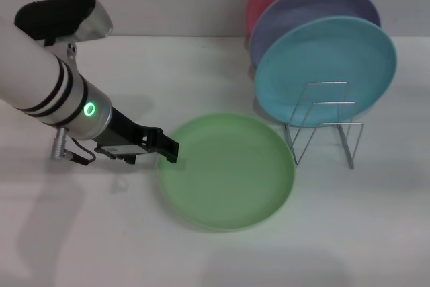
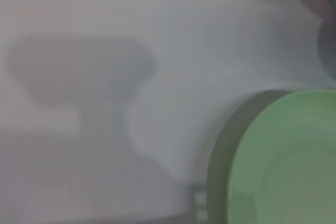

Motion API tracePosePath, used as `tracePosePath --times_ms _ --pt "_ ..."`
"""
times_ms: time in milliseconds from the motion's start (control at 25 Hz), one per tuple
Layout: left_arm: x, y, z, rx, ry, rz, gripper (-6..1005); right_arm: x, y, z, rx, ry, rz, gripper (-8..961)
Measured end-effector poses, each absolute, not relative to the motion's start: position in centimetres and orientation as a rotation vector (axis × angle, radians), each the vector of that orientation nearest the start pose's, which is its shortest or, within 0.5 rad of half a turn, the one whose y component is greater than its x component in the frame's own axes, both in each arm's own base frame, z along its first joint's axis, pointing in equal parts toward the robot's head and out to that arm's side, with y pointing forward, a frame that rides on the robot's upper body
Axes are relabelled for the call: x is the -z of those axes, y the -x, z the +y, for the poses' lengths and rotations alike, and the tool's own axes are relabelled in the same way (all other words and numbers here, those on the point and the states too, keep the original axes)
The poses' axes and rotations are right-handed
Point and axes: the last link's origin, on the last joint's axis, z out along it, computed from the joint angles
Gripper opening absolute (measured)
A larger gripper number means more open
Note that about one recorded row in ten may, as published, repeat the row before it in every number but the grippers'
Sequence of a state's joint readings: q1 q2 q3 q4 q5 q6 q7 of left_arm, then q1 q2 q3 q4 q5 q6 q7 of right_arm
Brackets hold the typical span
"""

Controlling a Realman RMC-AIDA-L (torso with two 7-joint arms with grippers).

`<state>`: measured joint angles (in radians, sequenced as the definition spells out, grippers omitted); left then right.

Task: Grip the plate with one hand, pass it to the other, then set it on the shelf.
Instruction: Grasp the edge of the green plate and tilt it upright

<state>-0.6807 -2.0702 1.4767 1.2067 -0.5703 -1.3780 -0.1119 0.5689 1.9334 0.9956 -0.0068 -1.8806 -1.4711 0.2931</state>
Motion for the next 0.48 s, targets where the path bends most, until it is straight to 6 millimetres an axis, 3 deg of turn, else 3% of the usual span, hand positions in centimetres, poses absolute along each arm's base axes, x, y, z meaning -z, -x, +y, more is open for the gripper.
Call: tracePosePath --times_ms 480 --pt "4.0 17.5 38.3 -0.293 2.104 -1.629 774 -16.0 -34.6 35.5 -0.89 0.98 0.301 729"
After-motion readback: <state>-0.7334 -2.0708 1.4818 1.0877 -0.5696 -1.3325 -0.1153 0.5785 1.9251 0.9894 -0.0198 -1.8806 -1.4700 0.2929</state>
